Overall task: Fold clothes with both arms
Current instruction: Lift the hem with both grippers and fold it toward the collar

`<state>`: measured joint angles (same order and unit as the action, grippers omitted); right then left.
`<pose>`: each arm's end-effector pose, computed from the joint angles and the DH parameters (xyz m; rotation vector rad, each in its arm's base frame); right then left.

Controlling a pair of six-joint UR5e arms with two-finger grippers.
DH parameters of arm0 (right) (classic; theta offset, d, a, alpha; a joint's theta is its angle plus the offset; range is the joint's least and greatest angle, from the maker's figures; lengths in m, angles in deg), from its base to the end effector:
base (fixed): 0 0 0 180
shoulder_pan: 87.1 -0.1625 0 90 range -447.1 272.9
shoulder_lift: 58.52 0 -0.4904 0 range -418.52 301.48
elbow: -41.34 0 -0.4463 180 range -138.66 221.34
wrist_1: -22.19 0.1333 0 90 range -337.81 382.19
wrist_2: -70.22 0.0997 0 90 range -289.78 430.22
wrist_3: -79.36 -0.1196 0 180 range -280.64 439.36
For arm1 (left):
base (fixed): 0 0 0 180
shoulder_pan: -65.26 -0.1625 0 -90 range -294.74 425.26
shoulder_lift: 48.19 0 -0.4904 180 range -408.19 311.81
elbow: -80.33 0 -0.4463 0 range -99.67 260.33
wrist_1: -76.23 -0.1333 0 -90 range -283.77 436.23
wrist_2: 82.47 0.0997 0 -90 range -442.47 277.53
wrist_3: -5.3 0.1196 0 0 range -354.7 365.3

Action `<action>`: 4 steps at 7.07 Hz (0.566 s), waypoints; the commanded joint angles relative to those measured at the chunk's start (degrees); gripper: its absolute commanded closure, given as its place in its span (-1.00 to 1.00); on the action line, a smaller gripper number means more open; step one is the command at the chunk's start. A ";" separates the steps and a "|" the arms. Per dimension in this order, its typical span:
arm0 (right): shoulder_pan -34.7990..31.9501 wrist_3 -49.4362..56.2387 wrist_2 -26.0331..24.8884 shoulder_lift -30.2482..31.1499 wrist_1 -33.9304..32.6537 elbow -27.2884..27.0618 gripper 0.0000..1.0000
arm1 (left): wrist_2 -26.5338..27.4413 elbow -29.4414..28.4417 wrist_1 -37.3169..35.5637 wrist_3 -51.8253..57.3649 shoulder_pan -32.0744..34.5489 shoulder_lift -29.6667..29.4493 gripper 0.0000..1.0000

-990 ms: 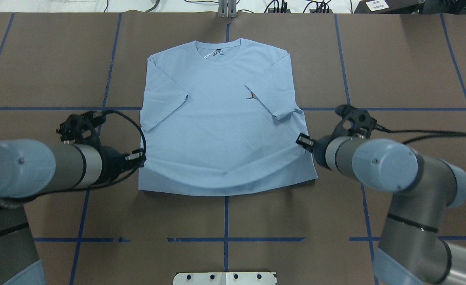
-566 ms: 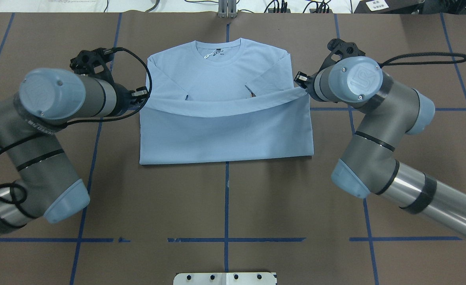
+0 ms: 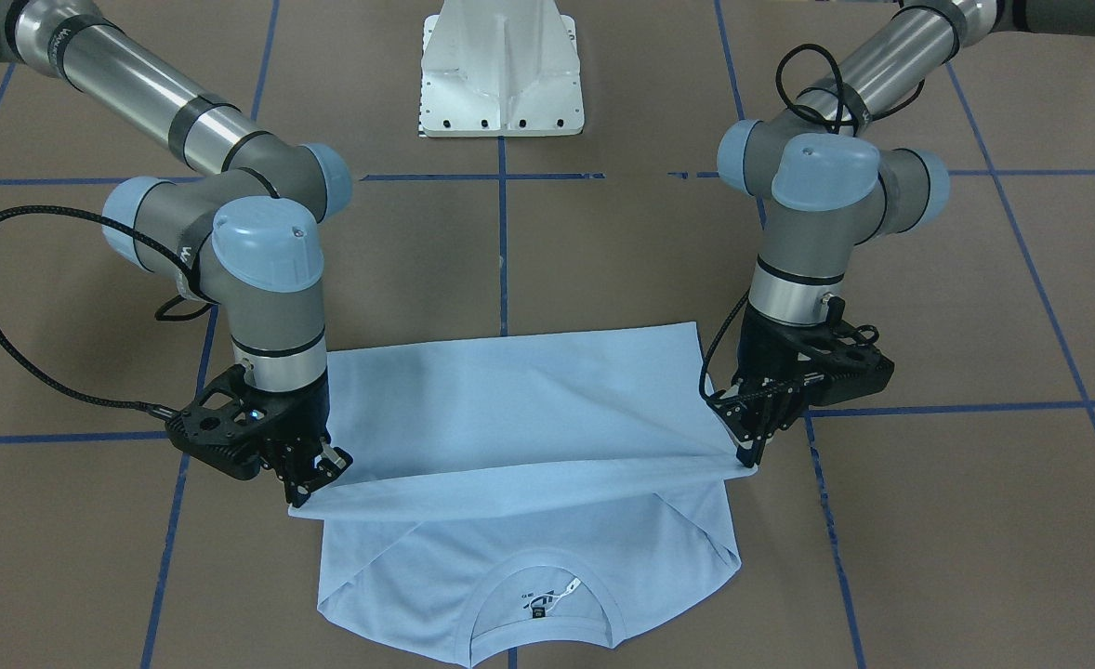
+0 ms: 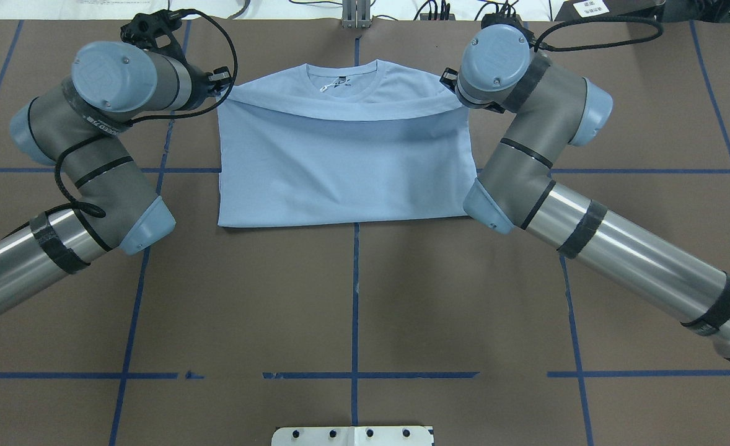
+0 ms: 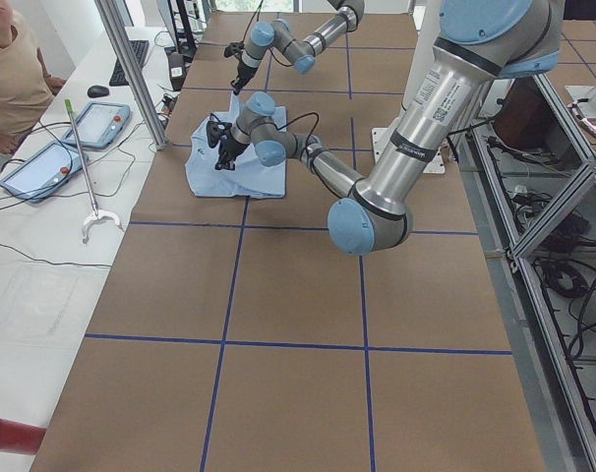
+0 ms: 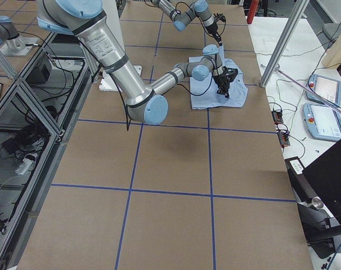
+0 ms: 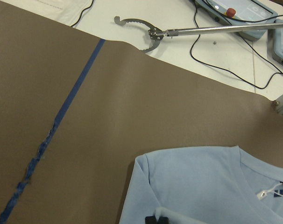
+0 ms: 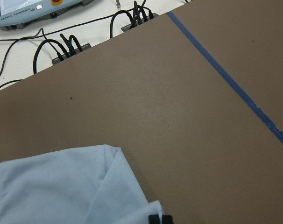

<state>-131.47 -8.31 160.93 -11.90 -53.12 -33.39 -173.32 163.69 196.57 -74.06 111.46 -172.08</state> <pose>-0.5404 -0.7130 0.3287 0.2914 -0.7054 0.6941 0.4758 -0.6862 0.3452 0.4733 0.9035 -0.5594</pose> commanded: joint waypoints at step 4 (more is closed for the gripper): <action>-0.62 0.40 -0.45 -3.47 8.08 10.30 1.00 | 1.81 -13.99 10.51 0.08 0.12 -4.08 0.95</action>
<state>-132.02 -8.01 160.49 -14.92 -45.42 -24.33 -171.59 152.11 204.73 -73.98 111.58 -175.72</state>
